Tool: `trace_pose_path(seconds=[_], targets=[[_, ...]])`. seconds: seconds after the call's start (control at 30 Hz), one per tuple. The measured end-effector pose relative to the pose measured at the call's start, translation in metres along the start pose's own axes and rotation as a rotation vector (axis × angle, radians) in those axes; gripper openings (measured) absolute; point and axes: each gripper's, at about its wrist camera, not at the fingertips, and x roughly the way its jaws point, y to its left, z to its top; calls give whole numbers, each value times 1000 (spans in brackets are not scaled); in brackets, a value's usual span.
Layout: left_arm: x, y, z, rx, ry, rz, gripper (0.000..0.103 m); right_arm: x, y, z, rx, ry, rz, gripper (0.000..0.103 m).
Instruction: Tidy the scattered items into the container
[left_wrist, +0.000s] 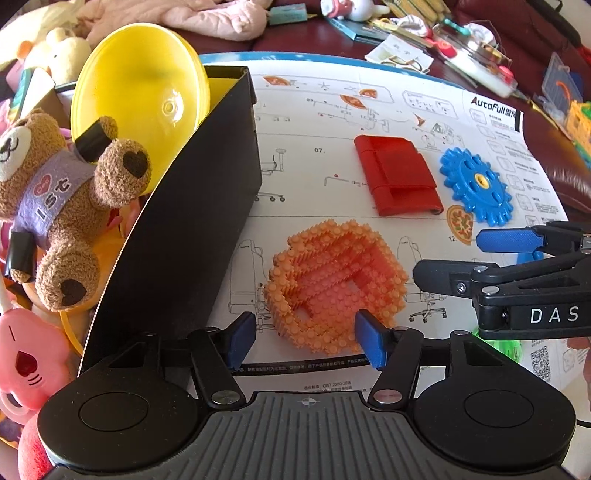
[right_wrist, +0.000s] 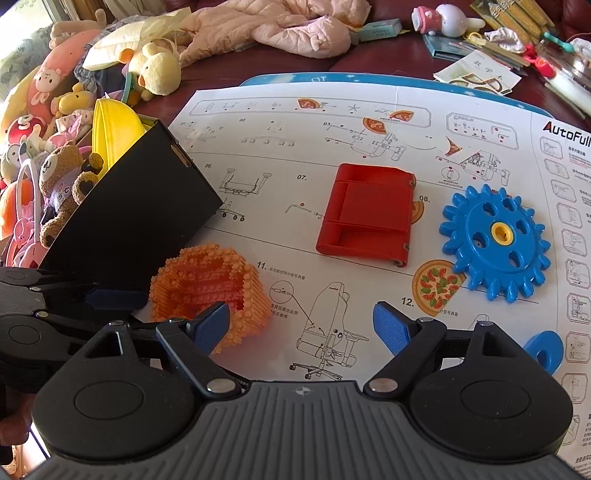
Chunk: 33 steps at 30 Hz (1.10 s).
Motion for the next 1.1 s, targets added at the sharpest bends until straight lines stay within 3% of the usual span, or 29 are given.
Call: trace_pose_path(seconds=[0.13, 0.2, 0.27, 0.33, 0.4, 0.6, 0.7, 1.1], targets=[[-4, 3, -7, 14, -1, -22, 70, 8, 15, 12, -65, 10, 7, 83], [-4, 4, -9, 12, -5, -29, 70, 19, 23, 16, -95, 40, 8, 75], [-5, 6, -8, 4, -3, -38, 70, 34, 27, 16, -105, 79, -1, 53], [-6, 8, -6, -4, 1, -50, 71, 42, 25, 14, -87, 93, 6, 41], [-7, 10, -5, -10, 2, -62, 69, 39, 23, 10, -63, 89, 44, 20], [-5, 5, 1, 5, -3, -47, 70, 26, 18, 0, -84, 102, 13, 17], [0, -6, 1, 67, -5, -9, 72, 21, 10, -5, -62, 107, 6, 17], [26, -39, -10, 199, 46, 7, 69, 5, -9, -25, -4, 101, 6, 18]])
